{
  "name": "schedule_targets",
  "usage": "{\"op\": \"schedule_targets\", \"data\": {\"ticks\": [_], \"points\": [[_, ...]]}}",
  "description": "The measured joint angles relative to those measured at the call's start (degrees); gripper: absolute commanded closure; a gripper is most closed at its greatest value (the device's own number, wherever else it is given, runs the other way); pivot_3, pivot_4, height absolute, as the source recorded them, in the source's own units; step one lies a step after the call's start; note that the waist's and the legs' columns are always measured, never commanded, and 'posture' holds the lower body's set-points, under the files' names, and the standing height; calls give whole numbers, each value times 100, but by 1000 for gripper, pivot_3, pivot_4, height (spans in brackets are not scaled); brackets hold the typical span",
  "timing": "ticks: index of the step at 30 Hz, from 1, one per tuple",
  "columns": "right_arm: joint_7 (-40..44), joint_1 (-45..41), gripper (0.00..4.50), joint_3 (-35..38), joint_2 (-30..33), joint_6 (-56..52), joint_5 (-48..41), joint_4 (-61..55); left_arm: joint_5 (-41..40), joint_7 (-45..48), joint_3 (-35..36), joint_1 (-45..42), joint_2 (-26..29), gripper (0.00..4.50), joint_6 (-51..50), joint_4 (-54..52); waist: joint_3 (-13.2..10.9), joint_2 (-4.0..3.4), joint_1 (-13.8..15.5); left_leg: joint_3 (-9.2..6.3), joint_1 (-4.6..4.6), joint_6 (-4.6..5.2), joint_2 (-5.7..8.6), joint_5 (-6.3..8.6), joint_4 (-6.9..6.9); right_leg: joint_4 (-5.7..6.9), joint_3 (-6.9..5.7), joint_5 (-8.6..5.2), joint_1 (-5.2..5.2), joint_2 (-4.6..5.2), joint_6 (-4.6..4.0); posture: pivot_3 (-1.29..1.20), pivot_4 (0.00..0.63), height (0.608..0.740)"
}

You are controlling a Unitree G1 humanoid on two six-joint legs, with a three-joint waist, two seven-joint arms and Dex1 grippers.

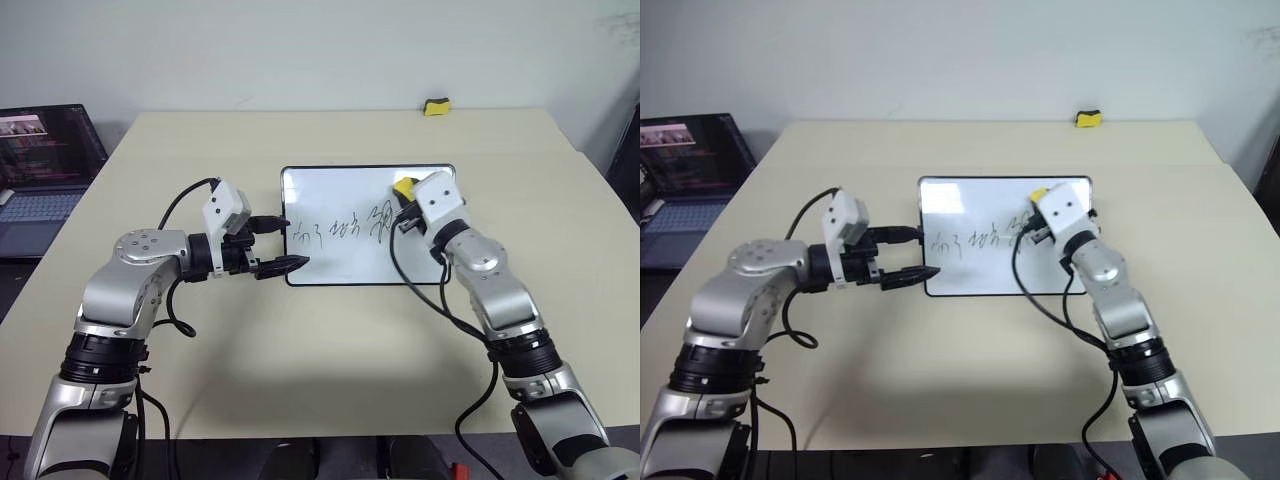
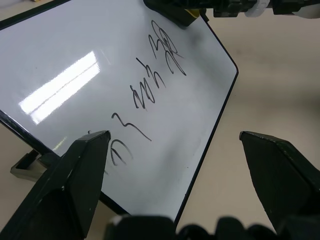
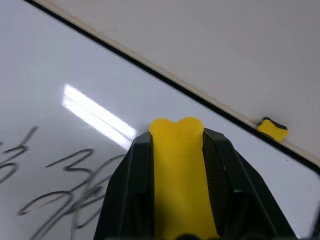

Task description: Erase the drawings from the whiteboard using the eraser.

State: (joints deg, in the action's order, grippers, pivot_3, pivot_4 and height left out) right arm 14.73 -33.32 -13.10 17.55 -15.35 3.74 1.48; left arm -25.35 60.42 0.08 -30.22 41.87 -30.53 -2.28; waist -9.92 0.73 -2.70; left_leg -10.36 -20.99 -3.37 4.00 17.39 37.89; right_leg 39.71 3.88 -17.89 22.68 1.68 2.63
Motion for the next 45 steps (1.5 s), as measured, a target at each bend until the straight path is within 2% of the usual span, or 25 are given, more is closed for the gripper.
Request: {"op": "schedule_targets", "data": {"ticks": [5, 13, 17, 22, 30, 39, 45], "points": [[355, 299, 3503, -412, -5, 305, 247, 50, 23, -5, 25, 0, 7, 0, 10, 68, 2, 4, -66, 6, 20, 1, 0, -1, 7, 23, 7, 1, -10, -1, -1, 0, 150, 740], [726, 364, 3504, -678, 75, 742, 628, 276, 79, -2, 25, -1, 6, 0, 95, 254, 7, 9, -66, 5, 52, 3, -38, 0, 8, 24, 4, 21, -36, -42, -24, 0, 150, 740], [837, 407, 3505, -621, 75, 944, 609, 286, 117, -1, 27, -1, 7, 0, 119, 332, 6, 9, -66, 5, 44, -4, -42, -4, 7, 23, 4, 22, -27, -45, -26, 0, 150, 740], [746, 200, 3505, -138, -65, 986, 397, 216, 135, 2, 35, 0, 7, 0, 131, 444, 7, 9, -64, 10, -1, -20, -43, -12, 5, 25, 7, 22, 25, -45, -27, 0, 150, 740], [570, -54, 3505, 154, -39, 783, 531, 349, 117, 52, 38, 46, 11, 0, 131, 418, 7, 9, -64, 22, -19, -21, -46, -12, 1, 25, 10, 23, 52, -44, -27, 0, 150, 740], [1547, 375, 3506, -409, 290, 53, 630, -239, 82, 51, 39, 65, 12, 0, 117, 252, 9, 12, -69, 30, -4, -19, -50, -12, 5, 32, 14, 27, 40, -45, -32, 0, 150, 740], [1636, 379, 3506, -471, 325, -102, 669, -327, 60, 56, 39, 65, 12, 0, 113, 237, 9, 12, -66, 31, 1, -24, -53, -15, 6, 33, 14, 33, 38, -47, -34, 0, 150, 740]]}}
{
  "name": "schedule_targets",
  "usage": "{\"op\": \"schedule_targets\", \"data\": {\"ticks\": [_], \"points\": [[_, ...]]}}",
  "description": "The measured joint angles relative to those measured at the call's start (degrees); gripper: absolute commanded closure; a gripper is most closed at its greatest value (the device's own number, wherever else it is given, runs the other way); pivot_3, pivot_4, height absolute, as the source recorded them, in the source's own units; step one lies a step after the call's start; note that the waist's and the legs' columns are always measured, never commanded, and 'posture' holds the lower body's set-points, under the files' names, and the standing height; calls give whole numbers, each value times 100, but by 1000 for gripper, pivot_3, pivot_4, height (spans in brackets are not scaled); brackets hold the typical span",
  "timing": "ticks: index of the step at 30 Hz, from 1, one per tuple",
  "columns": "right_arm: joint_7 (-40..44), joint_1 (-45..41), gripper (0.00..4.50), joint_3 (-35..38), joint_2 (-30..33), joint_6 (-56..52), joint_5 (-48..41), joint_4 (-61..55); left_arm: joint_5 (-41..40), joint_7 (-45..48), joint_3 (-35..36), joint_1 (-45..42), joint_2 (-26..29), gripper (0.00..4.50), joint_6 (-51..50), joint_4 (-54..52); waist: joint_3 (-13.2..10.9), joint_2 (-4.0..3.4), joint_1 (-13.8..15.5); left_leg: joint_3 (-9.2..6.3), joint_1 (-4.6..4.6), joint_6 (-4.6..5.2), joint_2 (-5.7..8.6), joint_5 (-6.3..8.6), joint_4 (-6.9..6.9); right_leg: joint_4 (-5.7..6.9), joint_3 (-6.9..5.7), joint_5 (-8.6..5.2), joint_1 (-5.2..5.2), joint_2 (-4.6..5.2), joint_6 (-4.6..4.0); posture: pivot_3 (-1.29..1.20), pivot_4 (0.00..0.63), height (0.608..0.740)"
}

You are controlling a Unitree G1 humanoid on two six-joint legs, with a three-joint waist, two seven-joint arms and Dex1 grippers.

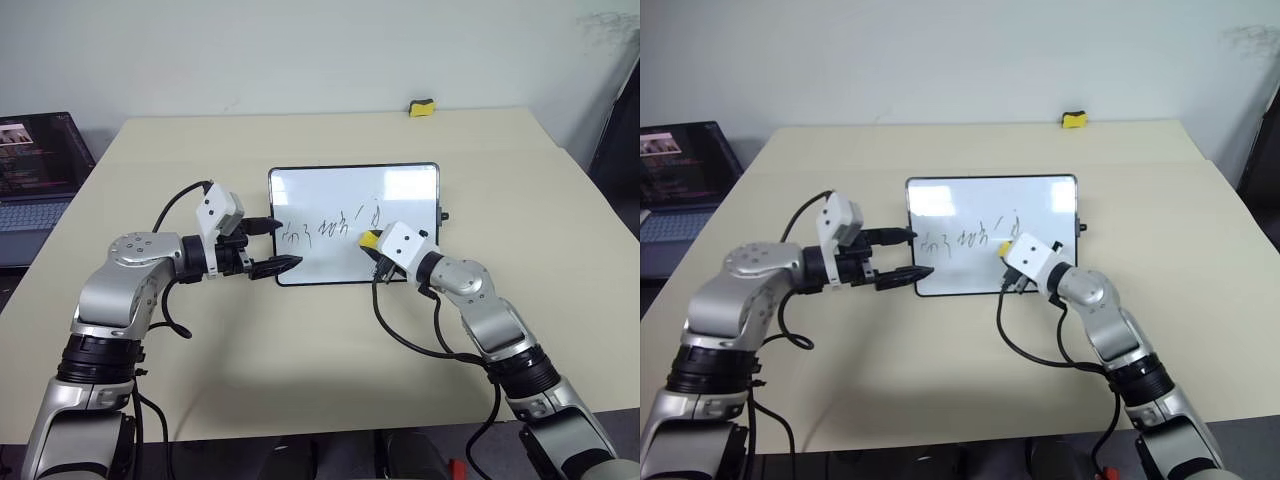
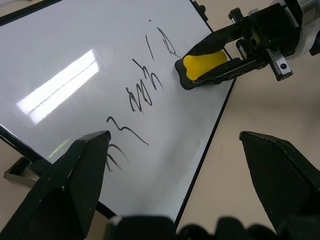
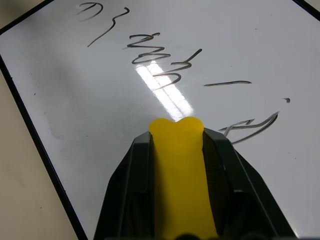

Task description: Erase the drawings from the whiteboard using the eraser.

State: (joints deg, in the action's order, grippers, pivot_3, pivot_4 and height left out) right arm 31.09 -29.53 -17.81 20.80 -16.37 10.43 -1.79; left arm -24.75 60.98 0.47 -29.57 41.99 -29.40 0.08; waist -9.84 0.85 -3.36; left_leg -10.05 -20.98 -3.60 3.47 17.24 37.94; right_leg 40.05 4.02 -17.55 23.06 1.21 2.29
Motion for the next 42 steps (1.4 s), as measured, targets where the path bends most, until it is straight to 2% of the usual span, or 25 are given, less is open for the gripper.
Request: {"op": "schedule_targets", "data": {"ticks": [7, 12, 16, 23, 27, 31, 37, 42], "points": [[-704, -424, 3506, 319, -208, -11, 76, 263, -7, 43, 0, 2, 0, 0, -19, -24, 0, 0, 11, 2, -3, -3, 0, -2, -1, 0, 2, 2, 5, 0, -1, 0, 150, 740], [-893, -548, 3506, 428, -209, -48, 133, 369, -12, 48, 0, 8, 0, 0, -33, -49, 0, 0, 11, 3, -3, -3, -1, -1, -2, -1, 2, 2, 5, 0, -1, 0, 150, 740], [-586, -478, 3506, 380, -77, -203, 131, 233, -30, 48, 0, 21, 0, 0, -41, -72, 5, 8, 10, 2, -2, -2, -1, -1, -1, 0, 1, 2, 2, 0, -1, 0, 150, 740], [325, 4, 3506, -177, 249, -498, 133, -266, -36, 87, 1, 33, 0, 0, -44, -77, 16, 25, -15, 9, 9, 1, -6, 0, 0, 3, 6, 7, -3, -3, -2, 0, 150, 740], [359, 16, 3506, -214, 241, -547, 181, -293, -35, 92, 1, 33, 0, 0, -44, -77, 16, 25, -8, 6, 9, 1, -6, -2, 1, 3, 3, 12, -4, -5, -2, 0, 150, 740], [9, -171, 3507, -110, -33, -503, 178, -95, -35, 94, 0, 32, 0, 0, -43, -77, 16, 25, -18, 8, 9, -2, -7, -5, 0, 5, 6, 17, 0, -6, -3, 0, 150, 740], [-765, -687, 3513, 569, -312, -490, 176, 247, -34, 96, 1, 33, 0, 0, -42, -74, 16, 25, 16, 5, -1, -9, -7, -9, -3, -3, 3, 18, 7, -5, -2, 0, 150, 740], [-1182, -814, 3513, 707, -450, -303, 178, 506, -34, 94, 1, 33, 0, 0, -42, -74, 16, 25, 11, 12, -8, -9, -7, -9, -7, -10, 4, 18, 13, -3, -2, 0, 150, 740]]}}
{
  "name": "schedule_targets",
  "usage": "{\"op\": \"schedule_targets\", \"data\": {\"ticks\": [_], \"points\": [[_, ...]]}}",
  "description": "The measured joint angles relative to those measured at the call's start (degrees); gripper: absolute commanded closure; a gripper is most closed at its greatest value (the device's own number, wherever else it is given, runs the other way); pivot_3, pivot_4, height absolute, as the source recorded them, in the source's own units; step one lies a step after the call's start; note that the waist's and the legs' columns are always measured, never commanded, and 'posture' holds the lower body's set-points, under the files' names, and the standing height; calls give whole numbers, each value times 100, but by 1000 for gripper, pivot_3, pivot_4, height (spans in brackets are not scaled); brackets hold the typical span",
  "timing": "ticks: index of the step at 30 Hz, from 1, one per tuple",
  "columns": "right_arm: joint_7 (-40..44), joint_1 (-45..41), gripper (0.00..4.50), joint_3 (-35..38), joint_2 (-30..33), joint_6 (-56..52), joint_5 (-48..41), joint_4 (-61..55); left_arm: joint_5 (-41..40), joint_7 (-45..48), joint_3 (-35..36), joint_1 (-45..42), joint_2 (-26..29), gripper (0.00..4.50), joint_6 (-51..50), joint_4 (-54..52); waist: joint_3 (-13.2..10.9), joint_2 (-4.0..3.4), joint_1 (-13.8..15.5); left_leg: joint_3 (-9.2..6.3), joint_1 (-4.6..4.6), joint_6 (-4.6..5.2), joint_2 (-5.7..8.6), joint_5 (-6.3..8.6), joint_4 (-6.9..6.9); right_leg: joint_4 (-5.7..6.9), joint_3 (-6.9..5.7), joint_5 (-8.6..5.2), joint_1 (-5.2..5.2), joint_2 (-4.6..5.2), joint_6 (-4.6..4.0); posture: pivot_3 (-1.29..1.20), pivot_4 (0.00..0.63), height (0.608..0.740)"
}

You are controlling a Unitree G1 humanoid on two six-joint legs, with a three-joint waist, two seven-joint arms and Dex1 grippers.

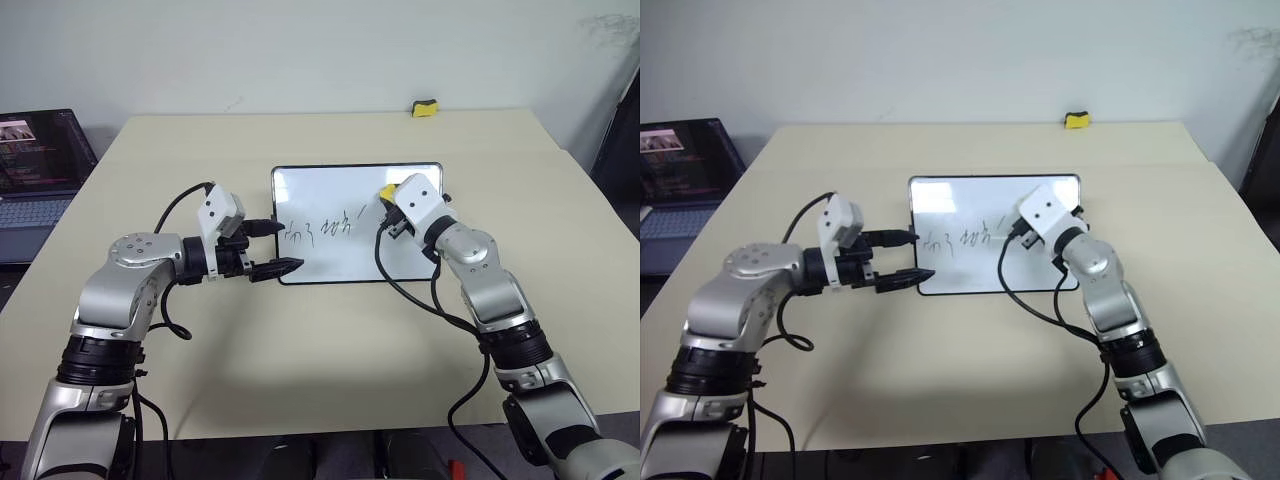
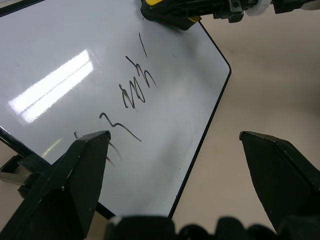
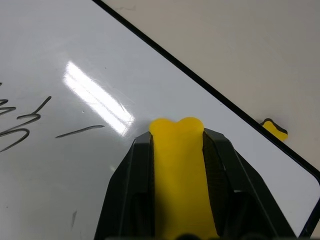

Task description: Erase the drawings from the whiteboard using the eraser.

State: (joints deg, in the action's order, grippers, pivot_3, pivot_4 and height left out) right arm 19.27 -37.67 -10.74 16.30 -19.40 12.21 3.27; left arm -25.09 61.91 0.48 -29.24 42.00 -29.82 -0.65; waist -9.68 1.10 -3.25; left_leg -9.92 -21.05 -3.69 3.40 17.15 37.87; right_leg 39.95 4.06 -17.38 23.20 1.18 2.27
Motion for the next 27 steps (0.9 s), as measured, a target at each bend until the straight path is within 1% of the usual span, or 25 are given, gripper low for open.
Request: {"op": "schedule_targets", "data": {"ticks": [4, 6, 11, 17, 20, 24, 27], "points": [[-95, -50, 3513, 52, -129, 43, -14, 144, 0, -1, 0, 0, 1, 0, 4, 7, 0, 0, -1, 0, 2, 4, 0, 2, 2, 5, 0, 0, -1, 0, 0, 0, 150, 740], [102, -39, 3513, -25, -128, 34, -51, 117, 0, -4, 2, 0, 27, 0, 5, 25, 0, 0, -17, 3, 6, 5, -2, 3, 2, 6, 1, 0, -3, -1, 0, 0, 150, 740], [688, 266, 3514, -522, -150, 20, -113, -123, 5, -33, 33, 0, 37, 0, 28, 54, 0, 0, -61, 5, 8, 5, -3, 3, 2, 6, 3, 0, -3, -2, 0, 0, 150, 740], [986, 336, 3514, -792, -99, -11, -95, -207, 35, -128, 56, 0, 37, 0, 44, 131, 0, 0, -56, 2, 7, 5, -3, 2, 2, 5, 1, 0, -3, -2, 0, 0, 150, 740], [708, 305, 3514, -663, -161, 37, -96, -194, 37, -141, 86, 0, 37, 0, 46, 147, -1, -1, -52, 1, 5, 4, -2, 2, 2, 6, 1, 0, -1, -1, 0, 0, 150, 740], [180, 16, 3514, -177, -178, 160, -92, -179, 38, -153, 152, 0, 39, 0, 46, 205, -1, -1, -36, 2, 4, 2, -3, 1, -1, 3, 0, 0, 1, -1, 0, 0, 150, 740], [23, -39, 3514, -110, -190, 222, -48, -165, 38, -152, 154, 1, 39, 0, 49, 269, -1, -1, -35, 4, 3, 2, -3, 1, -4, 1, 0, 0, 3, -1, 0, 0, 150, 740]]}}
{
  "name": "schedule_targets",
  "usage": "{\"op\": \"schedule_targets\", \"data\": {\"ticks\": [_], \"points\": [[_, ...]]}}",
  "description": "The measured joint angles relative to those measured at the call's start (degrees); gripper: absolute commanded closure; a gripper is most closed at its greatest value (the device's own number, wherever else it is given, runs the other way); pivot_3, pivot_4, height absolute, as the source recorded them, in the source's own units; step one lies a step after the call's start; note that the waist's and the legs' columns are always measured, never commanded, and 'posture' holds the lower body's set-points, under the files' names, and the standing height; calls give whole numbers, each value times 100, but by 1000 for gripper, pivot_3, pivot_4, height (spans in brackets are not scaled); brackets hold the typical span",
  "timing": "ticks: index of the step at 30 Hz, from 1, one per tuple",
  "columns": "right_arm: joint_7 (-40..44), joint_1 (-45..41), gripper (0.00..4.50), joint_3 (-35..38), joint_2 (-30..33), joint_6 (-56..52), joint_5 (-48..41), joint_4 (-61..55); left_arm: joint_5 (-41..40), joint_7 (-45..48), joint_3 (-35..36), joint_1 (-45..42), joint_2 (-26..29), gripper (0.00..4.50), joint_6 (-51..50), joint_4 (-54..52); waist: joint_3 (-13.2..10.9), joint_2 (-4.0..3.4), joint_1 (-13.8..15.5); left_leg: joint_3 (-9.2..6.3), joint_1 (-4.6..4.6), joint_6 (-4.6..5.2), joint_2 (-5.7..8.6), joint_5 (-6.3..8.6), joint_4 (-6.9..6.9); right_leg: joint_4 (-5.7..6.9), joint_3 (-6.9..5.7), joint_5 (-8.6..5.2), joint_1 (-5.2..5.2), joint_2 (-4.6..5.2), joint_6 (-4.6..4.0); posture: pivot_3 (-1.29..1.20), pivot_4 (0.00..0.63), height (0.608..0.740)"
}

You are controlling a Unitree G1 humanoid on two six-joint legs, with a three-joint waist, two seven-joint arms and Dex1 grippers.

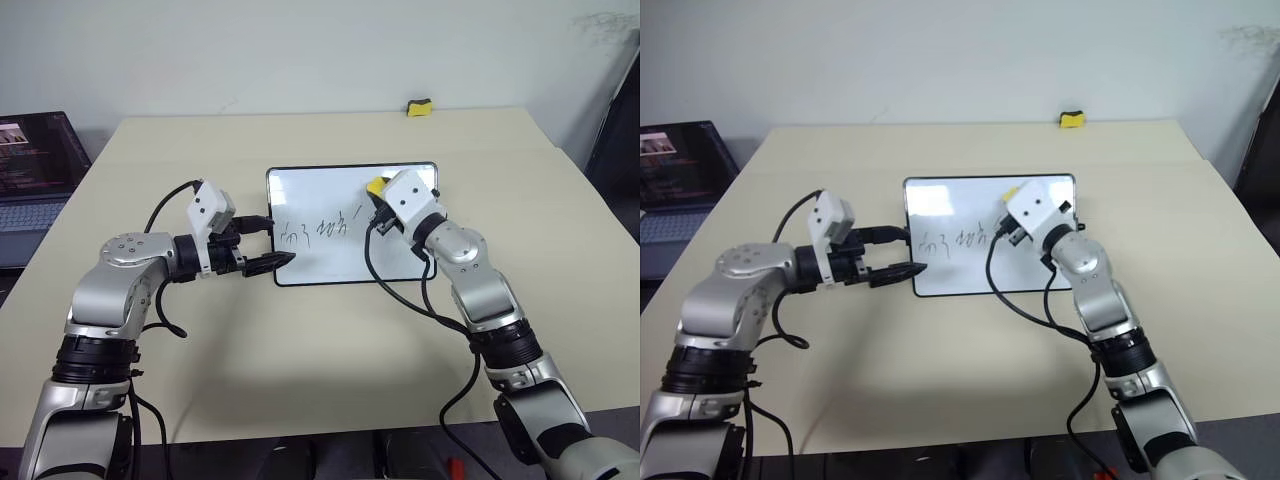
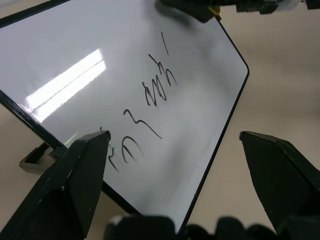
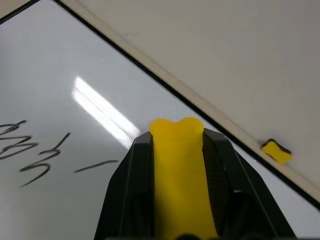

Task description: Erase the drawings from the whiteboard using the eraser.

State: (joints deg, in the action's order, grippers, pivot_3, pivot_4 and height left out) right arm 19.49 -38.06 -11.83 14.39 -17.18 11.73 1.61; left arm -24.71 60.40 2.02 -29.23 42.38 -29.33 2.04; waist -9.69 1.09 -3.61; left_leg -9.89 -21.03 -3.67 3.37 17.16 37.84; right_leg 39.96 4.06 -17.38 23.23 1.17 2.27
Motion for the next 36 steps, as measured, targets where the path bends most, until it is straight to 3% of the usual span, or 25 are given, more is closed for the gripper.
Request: {"op": "schedule_targets", "data": {"ticks": [15, 26, 36], "points": [[731, 372, 3514, -714, -64, -354, 56, -138, 0, -22, 6, 41, 0, 0, 3, 14, 0, 0, 6, -2, -3, 0, 0, 0, 1, 0, -1, 0, 2, 1, 0, 0, 150, 740], [44, -94, 3514, -133, -106, -323, 68, 8, 0, -24, 5, 55, 0, 0, 2, 11, 0, 0, 15, -1, -3, 0, 0, 0, 0, -1, -2, 0, 3, 1, 0, 0, 150, 740], [441, 72, 3514, -582, -123, -372, 67, 99, -1, -24, 5, 118, -1, 0, 1, 7, 0, 0, 8, 1, -2, 2, 0, 1, 2, 2, 0, 0, 1, 1, 0, 0, 150, 740]]}}
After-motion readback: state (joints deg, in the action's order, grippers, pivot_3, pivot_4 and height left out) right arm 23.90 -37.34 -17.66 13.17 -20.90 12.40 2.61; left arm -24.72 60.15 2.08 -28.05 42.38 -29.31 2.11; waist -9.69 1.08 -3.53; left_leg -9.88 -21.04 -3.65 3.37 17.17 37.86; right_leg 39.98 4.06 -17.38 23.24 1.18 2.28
